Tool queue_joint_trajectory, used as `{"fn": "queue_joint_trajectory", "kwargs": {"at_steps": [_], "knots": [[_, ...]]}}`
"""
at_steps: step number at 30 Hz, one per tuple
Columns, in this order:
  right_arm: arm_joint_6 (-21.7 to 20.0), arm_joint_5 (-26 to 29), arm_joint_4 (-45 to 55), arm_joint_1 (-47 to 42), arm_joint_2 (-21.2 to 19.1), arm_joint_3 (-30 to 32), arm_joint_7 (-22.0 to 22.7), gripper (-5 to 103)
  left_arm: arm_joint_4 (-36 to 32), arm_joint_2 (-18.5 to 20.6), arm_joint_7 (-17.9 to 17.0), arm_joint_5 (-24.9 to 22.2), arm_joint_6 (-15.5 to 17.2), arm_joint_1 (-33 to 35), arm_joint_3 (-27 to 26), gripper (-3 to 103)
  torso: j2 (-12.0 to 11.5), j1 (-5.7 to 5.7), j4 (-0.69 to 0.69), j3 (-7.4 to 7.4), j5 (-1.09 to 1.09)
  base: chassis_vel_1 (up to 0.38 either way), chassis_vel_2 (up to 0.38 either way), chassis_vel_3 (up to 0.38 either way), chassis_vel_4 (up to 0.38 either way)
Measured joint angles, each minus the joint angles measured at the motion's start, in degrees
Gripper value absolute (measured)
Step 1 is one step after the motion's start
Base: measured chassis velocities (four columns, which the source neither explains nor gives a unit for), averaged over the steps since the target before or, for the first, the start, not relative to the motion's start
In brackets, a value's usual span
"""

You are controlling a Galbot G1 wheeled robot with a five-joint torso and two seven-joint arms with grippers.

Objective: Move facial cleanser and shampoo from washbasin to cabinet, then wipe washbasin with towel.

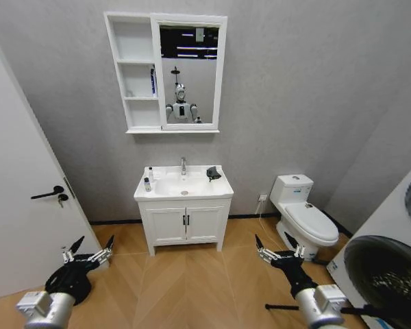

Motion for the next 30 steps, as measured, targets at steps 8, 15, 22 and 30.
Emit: {"fn": "queue_joint_trajectory", "kwargs": {"at_steps": [8, 15, 22, 30], "knots": [[0.3, 0.1, 0.4, -0.5, 0.1, 0.2, 0.0, 100, 0.0, -0.2, -0.1, -0.1, 0.0, -0.2, -0.2, 100, 0.0, 0.04, 0.0, 0.01, 0.02, -0.215, 0.233, 0.237, -0.231], [0.4, 0.1, 0.4, -0.7, 0.1, 0.2, -0.1, 100, 0.0, -0.2, -0.2, -0.3, 0.0, -0.3, -0.5, 100, 0.0, 0.03, 0.0, 0.01, -0.03, -0.249, 0.261, 0.245, -0.25], [0.8, 0.0, 0.2, -0.9, 0.2, 0.2, -0.1, 100, 0.4, -0.2, -0.2, -0.3, -0.2, -0.3, -0.4, 100, 0.0, 0.03, 0.01, 0.01, 0.0, -0.264, 0.247, 0.252, -0.256], [1.0, -0.1, 0.1, -1.1, -0.1, 0.2, -0.1, 100, 0.8, -0.5, -0.3, 0.1, -0.3, -0.8, -0.1, 100, 0.0, 0.02, 0.01, 0.01, 0.0, -0.255, 0.266, 0.247, -0.261]]}}
